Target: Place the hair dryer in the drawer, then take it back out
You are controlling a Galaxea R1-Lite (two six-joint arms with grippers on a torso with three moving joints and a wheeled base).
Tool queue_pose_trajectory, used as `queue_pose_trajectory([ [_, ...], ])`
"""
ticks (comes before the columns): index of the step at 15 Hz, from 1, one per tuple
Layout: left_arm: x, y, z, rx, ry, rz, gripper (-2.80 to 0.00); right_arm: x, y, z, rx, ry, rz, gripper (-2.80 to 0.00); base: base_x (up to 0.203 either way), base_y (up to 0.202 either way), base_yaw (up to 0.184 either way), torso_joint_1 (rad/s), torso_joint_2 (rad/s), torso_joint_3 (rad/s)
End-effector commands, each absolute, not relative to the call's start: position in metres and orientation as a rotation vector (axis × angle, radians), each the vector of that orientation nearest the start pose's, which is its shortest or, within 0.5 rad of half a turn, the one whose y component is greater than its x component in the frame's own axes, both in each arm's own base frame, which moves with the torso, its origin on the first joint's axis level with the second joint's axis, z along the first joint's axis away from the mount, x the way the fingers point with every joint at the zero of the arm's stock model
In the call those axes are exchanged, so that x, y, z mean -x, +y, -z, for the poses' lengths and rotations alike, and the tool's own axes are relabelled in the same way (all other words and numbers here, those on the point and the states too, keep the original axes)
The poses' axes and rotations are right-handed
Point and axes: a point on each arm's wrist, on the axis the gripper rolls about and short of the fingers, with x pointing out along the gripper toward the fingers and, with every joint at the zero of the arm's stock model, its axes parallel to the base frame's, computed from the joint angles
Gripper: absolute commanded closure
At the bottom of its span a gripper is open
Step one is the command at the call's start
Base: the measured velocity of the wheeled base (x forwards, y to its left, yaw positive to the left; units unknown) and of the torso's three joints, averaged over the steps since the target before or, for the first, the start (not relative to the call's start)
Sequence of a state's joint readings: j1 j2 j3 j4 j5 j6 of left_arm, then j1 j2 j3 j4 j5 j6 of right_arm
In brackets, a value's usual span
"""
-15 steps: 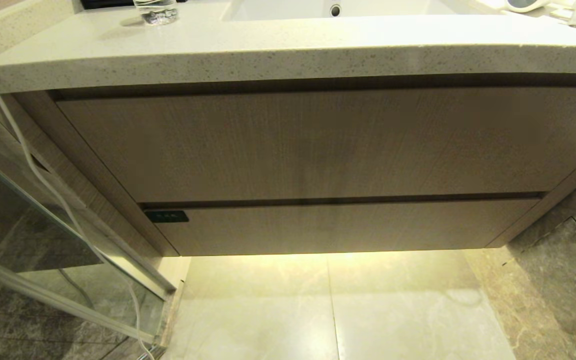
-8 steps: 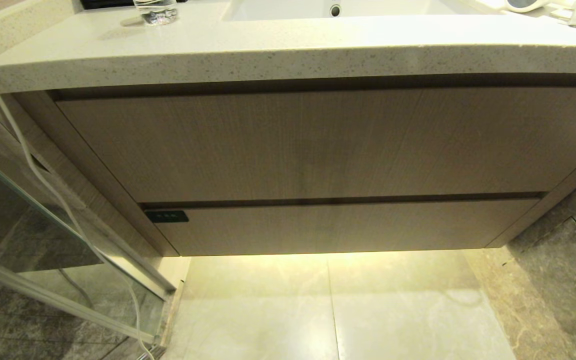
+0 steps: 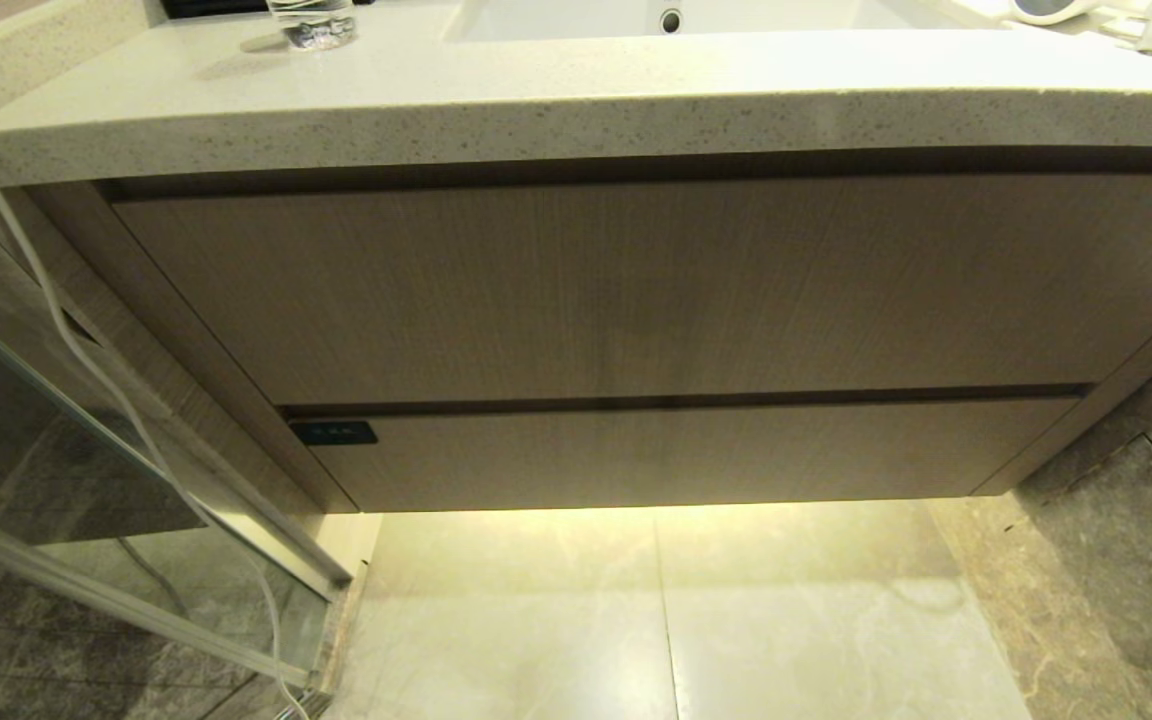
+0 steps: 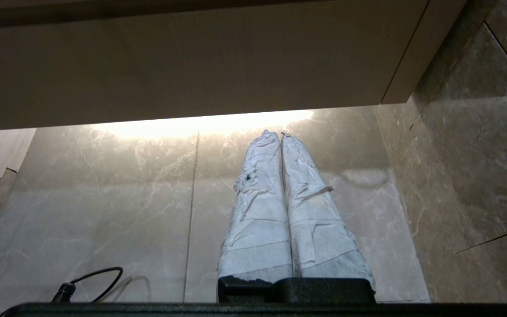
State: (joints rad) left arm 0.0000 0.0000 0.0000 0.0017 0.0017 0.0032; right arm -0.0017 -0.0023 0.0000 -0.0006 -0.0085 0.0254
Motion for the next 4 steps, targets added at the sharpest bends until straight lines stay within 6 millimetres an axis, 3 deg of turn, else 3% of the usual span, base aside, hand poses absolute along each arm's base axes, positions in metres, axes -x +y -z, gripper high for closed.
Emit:
queue_pose_trajectory([
  [1,0.0228,0.0000,-0.0753,-0.003,0.002,-0.002,0.00,0.0227,-0.0001,-0.0751,-0.021,0.001,0.008,0.00,0.000,0.000,0.000,0.000,0.00,0.000],
  [4,0.0228,0.0001,-0.0753,-0.003,0.002,-0.003,0.00,0.0227,-0.0001,-0.0752,-0.020,0.000,0.006,0.00,0.000,0.000,0.000,0.000,0.00,0.000],
])
